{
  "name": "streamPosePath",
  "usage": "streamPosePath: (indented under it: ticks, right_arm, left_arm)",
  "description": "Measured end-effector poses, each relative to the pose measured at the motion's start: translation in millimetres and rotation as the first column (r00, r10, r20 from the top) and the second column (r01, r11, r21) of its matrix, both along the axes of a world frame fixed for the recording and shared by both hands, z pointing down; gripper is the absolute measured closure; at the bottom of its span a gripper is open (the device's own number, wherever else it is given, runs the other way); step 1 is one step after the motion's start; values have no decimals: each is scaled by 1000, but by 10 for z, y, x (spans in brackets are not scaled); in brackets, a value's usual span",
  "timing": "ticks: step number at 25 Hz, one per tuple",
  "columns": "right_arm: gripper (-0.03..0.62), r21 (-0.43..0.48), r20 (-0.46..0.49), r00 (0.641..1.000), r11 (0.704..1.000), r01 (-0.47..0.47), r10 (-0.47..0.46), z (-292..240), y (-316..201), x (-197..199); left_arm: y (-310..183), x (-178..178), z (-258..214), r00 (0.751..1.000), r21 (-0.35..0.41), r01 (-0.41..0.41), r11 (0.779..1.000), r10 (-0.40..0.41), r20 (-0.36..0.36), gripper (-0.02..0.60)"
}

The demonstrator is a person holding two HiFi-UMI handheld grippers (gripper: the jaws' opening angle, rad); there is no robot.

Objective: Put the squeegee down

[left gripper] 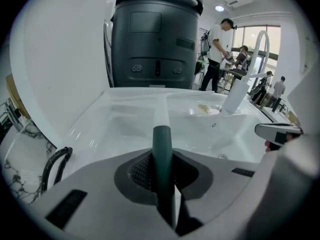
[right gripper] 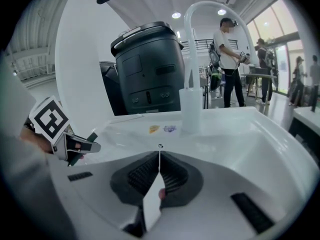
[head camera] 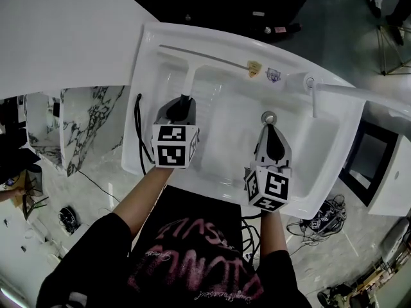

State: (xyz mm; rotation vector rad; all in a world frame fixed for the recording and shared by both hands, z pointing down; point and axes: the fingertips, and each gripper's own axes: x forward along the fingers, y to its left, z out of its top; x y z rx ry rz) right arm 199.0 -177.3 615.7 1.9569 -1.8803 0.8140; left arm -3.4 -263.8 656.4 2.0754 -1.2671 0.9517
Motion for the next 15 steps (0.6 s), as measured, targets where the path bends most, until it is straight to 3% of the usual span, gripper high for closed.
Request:
streamPosePath:
  ticks: [15]
  right_arm:
    - [572, -11, -12, 1000, 1000, -11, 11, 66, 34, 10]
  left_arm:
    - [50, 12, 170, 999, -48, -22, 999, 24, 29, 528]
